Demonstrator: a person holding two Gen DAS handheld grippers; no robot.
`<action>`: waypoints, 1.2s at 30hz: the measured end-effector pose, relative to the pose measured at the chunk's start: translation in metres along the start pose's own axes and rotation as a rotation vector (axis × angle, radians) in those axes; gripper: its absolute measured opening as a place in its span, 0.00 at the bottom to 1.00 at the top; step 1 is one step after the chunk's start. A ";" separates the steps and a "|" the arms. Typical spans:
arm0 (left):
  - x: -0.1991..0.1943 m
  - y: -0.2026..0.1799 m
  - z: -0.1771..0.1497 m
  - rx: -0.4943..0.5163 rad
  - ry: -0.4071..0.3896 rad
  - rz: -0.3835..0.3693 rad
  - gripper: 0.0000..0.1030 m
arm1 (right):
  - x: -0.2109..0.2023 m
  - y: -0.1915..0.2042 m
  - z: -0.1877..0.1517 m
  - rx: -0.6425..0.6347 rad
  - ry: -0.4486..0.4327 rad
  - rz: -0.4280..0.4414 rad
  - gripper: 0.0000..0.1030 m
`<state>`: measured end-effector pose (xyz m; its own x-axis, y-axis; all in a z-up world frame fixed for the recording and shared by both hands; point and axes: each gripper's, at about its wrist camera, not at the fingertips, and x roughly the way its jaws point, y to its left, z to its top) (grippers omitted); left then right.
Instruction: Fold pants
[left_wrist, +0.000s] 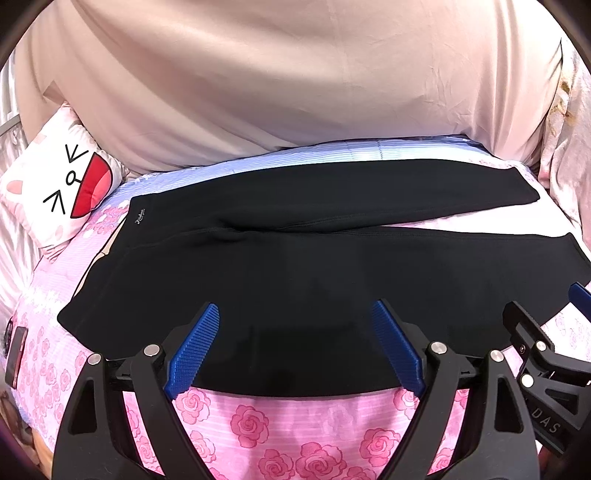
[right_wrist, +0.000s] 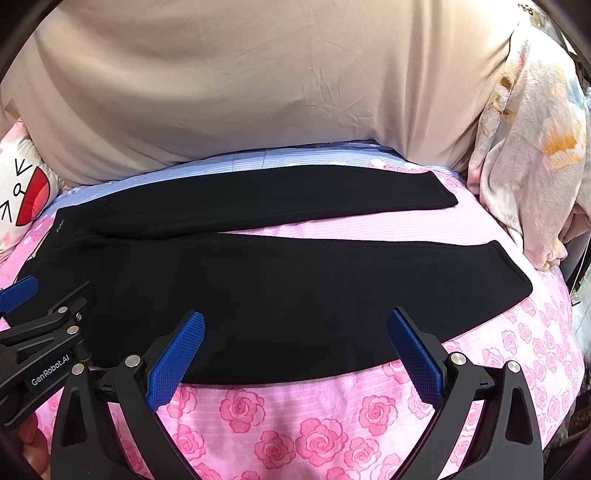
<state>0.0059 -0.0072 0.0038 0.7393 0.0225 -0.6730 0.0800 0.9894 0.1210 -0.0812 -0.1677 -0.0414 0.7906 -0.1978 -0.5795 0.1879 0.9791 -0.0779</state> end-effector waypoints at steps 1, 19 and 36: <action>0.001 0.000 0.001 0.000 0.001 -0.001 0.81 | 0.001 0.001 0.000 0.000 0.000 -0.002 0.94; 0.001 -0.001 0.000 0.001 -0.001 0.006 0.84 | 0.002 0.002 0.002 -0.004 0.001 0.001 0.94; 0.002 0.000 0.000 0.005 0.001 0.004 0.84 | 0.002 0.002 0.003 -0.004 -0.001 -0.001 0.94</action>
<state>0.0075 -0.0073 0.0025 0.7391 0.0269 -0.6730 0.0802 0.9886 0.1275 -0.0773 -0.1660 -0.0408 0.7909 -0.1986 -0.5789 0.1860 0.9791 -0.0818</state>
